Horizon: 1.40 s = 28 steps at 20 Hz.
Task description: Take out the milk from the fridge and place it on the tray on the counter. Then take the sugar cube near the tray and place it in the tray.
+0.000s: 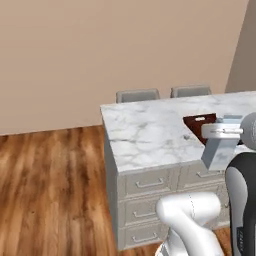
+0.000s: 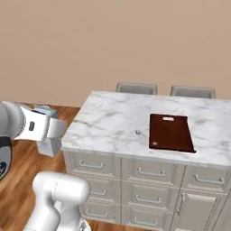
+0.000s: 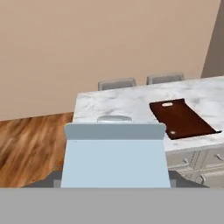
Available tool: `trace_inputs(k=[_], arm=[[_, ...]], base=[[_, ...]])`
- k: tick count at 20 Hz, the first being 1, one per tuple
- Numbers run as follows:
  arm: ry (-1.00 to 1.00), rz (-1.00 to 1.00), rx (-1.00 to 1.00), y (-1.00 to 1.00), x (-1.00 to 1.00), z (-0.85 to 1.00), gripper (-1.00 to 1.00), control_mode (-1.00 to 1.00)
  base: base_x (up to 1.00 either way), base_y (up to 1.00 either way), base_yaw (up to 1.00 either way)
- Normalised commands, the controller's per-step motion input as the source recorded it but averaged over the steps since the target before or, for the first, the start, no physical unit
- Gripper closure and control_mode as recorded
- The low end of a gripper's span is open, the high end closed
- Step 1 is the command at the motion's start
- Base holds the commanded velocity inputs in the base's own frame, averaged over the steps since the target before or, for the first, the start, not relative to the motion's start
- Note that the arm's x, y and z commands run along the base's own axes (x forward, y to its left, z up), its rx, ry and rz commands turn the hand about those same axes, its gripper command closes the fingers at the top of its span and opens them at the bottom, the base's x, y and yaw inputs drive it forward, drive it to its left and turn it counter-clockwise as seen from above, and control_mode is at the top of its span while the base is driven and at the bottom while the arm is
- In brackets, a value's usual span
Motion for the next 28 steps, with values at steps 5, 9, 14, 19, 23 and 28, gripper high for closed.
trace_inputs(k=[5, 9, 14, 19, 23, 28], arm=[[0.0, 0.0, 0.0, 0.0, 0.0, 0.0, 1.0, 1.0], [0.0, 0.0, 0.0, 0.0, 0.0, 0.0, 1.0, 1.0], [0.0, 0.0, 0.0, 0.0, 0.0, 0.0, 1.0, 1.0], [0.0, 0.0, 0.0, 0.0, 0.0, 0.0, 1.0, 1.0], [0.0, 0.0, 0.0, 0.0, 0.0, 0.0, 1.0, 1.0], [0.0, 0.0, 0.0, 0.0, 0.0, 0.0, 1.0, 1.0]], base=[[0.33, -1.0, 0.22], [1.0, -0.89, 0.29], [0.04, -0.69, 0.05], [0.42, 0.2, -0.3], [0.96, 0.42, -0.2], [0.71, 0.02, -0.2]])
